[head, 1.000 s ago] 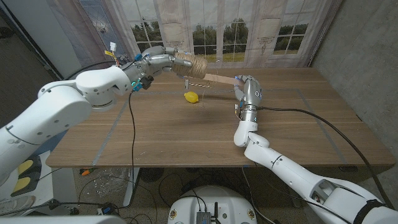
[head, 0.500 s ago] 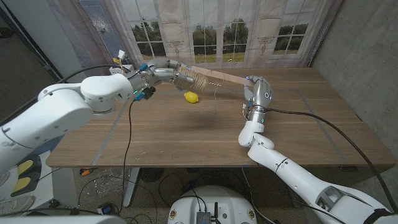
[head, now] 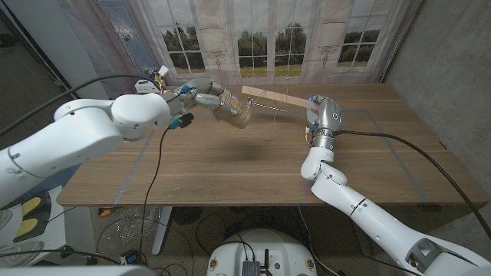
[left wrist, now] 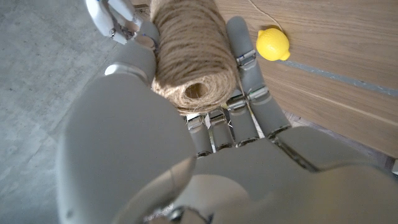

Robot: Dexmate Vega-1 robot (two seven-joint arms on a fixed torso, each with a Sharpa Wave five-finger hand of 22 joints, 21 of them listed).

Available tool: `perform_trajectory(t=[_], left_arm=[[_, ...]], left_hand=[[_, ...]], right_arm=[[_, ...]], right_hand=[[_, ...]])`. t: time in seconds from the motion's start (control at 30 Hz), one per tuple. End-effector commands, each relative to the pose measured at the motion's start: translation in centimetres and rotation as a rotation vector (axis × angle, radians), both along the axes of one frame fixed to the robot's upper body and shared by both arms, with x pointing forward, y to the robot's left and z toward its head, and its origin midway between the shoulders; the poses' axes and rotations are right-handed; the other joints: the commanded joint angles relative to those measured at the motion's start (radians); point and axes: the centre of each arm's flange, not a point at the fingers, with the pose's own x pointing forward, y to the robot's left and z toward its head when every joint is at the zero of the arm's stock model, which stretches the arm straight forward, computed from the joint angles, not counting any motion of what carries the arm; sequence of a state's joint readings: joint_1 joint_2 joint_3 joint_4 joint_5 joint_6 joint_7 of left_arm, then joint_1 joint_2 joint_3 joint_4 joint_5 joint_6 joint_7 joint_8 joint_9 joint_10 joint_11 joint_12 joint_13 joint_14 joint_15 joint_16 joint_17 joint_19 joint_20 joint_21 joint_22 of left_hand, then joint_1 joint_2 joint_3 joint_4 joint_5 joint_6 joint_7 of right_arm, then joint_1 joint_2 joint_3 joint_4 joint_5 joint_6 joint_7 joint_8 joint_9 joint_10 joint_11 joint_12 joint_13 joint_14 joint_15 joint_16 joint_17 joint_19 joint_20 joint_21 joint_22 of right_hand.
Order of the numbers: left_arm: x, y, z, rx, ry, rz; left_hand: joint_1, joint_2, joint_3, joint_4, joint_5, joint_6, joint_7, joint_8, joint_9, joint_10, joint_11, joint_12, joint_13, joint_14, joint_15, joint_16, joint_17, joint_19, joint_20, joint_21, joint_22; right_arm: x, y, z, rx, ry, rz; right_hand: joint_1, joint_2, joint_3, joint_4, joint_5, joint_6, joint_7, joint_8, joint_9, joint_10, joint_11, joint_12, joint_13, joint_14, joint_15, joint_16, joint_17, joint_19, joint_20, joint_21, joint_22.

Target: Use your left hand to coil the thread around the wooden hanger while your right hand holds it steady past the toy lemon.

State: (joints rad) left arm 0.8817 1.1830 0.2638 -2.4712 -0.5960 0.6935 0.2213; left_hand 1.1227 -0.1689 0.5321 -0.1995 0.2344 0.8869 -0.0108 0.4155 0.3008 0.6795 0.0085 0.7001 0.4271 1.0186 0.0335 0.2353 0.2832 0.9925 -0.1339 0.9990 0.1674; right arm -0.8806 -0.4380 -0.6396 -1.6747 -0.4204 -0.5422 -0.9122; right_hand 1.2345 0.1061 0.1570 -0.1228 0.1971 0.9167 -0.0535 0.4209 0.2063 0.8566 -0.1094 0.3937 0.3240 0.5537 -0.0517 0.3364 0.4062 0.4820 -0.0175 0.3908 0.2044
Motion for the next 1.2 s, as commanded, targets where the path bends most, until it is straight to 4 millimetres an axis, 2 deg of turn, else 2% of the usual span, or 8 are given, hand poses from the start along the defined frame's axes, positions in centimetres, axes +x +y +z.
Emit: perform_trajectory(t=[0.03,0.53,1.2], left_arm=[[0.1,-0.1,-0.2,0.21,-0.108,0.231],[2.5,-2.3,-2.1,0.541,-0.202,0.325],[6.2,-3.1,-5.7,0.616,-0.142,0.335]], left_hand=[[0.219,0.248,0.034,0.034,-0.006,0.068,0.029,0.007,0.067,0.073,-0.073,0.022,0.143,0.208,-0.26,0.004,0.005,-0.024,-0.036,0.0,0.002],[0.213,0.236,0.025,0.032,-0.015,0.084,0.007,0.007,0.058,0.085,-0.094,0.007,0.128,0.209,-0.265,0.006,0.006,-0.061,-0.032,-0.01,0.004],[0.211,0.233,0.018,0.032,-0.021,0.086,0.005,0.003,0.051,0.09,-0.093,-0.005,0.123,0.209,-0.266,0.007,0.004,-0.069,-0.033,-0.009,0.005]], right_arm=[[-0.9,-0.3,0.5,-0.083,0.218,0.009],[-0.5,-0.4,0.3,-0.152,0.424,0.045],[2.0,0.6,-0.4,-0.196,0.616,0.062]], right_hand=[[0.015,0.054,0.003,0.006,0.003,0.076,-0.055,0.004,0.023,-0.009,-0.006,0.0,0.004,-0.001,-0.171,-0.001,0.006,-0.011,0.004,0.002,0.003],[0.013,0.06,0.001,0.009,0.001,0.069,-0.055,0.002,0.024,-0.02,-0.004,-0.004,0.009,-0.008,-0.172,0.002,0.014,-0.021,0.009,0.002,0.003],[0.011,0.073,0.008,0.014,-0.002,0.045,-0.052,-0.006,0.026,-0.042,-0.002,-0.016,0.007,-0.009,-0.17,0.001,0.017,-0.029,0.014,0.004,0.002]])
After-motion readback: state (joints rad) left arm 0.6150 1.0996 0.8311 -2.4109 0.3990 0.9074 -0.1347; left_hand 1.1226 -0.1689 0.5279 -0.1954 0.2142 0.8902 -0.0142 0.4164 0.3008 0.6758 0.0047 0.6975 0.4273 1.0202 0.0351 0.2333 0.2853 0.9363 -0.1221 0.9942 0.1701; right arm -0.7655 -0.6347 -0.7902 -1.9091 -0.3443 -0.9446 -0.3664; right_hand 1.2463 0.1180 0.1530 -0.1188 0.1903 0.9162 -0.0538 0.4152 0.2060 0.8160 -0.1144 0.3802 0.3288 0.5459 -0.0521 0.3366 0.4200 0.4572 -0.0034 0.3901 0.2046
